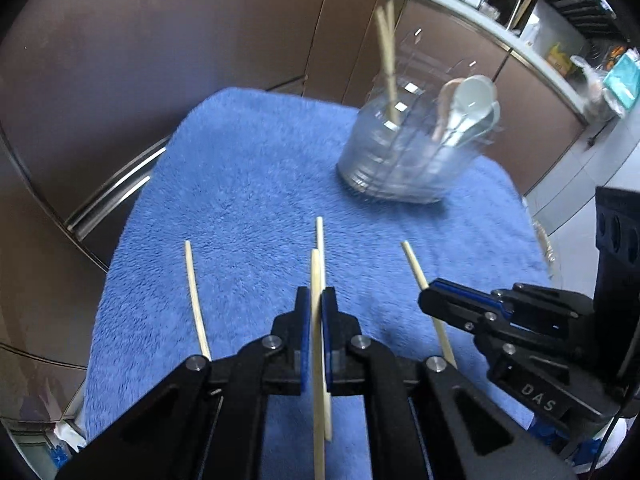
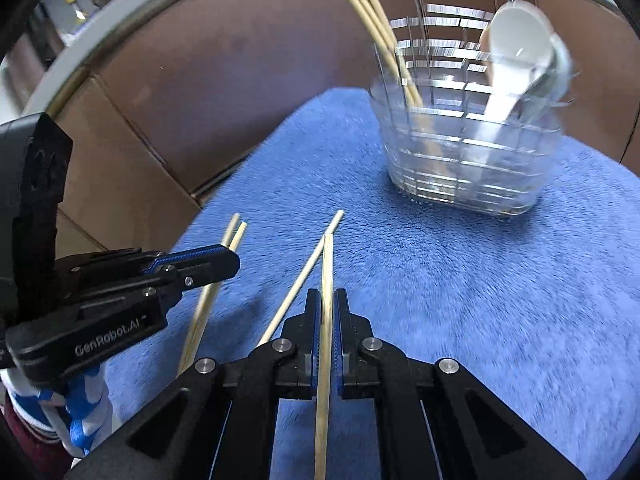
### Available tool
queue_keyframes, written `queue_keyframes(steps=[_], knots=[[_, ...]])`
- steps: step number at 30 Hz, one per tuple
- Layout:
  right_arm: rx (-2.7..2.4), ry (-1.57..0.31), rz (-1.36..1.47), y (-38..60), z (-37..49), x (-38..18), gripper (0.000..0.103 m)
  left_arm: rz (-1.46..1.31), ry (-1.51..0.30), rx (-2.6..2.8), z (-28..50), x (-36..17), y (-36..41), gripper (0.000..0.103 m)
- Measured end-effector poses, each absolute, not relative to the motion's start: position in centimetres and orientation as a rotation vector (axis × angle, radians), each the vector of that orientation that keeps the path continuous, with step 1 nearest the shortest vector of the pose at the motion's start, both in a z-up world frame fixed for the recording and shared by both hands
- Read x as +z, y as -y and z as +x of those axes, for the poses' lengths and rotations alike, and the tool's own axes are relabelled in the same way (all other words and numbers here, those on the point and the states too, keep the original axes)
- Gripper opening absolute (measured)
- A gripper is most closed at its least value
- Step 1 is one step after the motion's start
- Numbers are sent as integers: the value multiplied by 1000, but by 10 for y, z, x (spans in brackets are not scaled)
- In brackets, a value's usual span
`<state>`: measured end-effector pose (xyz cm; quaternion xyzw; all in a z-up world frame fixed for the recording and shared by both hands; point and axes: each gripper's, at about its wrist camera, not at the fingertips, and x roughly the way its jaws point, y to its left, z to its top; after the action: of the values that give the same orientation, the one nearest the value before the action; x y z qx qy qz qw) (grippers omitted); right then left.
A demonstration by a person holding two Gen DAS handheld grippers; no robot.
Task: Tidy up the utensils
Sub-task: 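Grasp a chopstick with the left tool while the right tool grasps another chopstick, then lift both chopsticks and lower them into the wire holder while both tools open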
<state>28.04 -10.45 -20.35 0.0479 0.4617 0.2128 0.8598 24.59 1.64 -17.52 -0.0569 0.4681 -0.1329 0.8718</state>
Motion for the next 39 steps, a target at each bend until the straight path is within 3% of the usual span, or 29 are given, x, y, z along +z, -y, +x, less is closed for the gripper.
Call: queue_keyframes(steps=[10, 20, 29, 39], knots=[[439, -683, 101, 133, 215, -135, 6, -169, -728, -282, 200, -99, -21, 5], [405, -343, 104, 131, 274, -50, 6, -278, -454, -300, 256, -16, -11, 5], [347, -117, 146, 139, 349, -17, 6, -427, -257, -247, 341, -1, -2, 5], [266, -62, 117, 138, 394, -61, 6, -408, -132, -166, 386, -43, 21, 5]])
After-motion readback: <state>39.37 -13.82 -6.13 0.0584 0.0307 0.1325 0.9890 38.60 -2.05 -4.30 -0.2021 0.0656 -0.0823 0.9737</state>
